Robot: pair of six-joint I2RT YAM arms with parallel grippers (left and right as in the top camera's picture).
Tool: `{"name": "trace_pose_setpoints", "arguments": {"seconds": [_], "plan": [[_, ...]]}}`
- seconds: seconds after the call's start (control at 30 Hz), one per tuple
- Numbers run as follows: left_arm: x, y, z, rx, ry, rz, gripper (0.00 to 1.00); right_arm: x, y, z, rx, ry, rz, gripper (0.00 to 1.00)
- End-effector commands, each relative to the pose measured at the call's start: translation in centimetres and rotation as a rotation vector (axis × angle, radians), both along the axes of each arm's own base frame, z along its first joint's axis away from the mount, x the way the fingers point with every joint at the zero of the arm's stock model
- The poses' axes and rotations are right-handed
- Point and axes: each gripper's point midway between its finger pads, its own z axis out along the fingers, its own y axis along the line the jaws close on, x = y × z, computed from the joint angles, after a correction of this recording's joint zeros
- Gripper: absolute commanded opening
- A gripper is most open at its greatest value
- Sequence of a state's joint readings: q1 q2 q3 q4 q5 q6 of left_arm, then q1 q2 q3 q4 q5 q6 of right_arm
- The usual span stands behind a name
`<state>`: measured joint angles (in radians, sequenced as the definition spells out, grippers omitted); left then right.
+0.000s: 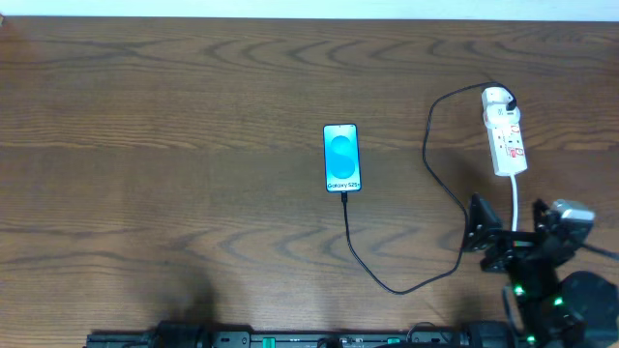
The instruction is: Plug charger to phone and switch on socket
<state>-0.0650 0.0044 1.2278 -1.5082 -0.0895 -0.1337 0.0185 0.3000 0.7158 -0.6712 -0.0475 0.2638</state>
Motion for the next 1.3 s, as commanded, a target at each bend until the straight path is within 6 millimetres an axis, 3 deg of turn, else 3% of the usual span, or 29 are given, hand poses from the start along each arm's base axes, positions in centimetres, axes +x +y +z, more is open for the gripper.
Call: {"name": "trace_pose_setpoints", "arguments": {"seconds": [0.0, 0.4, 0.63, 1.17, 1.27], "plan": [[0.0, 0.3, 0.0, 0.001, -0.003, 0.022, 0.99, 0.2, 1.3, -1.7, -0.03, -0.072, 0.073, 0.99], [0.0, 0.3, 0.0, 0.001, -0.003, 0.022, 0.99, 1.9, 1.6, -4.9, -0.123, -0.278, 0.089, 0.99], [0.0, 0.3, 0.0, 0.001, -0.003, 0.022, 0.99, 3.4, 0.6, -7.2, -0.139, -0.331, 0.044, 0.99], [0.0, 0.3, 0.0, 0.002, -0.003, 0.022, 0.99, 4.0, -3.5, -12.8, -0.158, -0.176, -0.12, 0.99], [0.0, 0.3, 0.0, 0.001, -0.003, 0.022, 0.99, 4.0, -3.6, -12.7, -0.211, -0.178, -0.118, 0.99]]}}
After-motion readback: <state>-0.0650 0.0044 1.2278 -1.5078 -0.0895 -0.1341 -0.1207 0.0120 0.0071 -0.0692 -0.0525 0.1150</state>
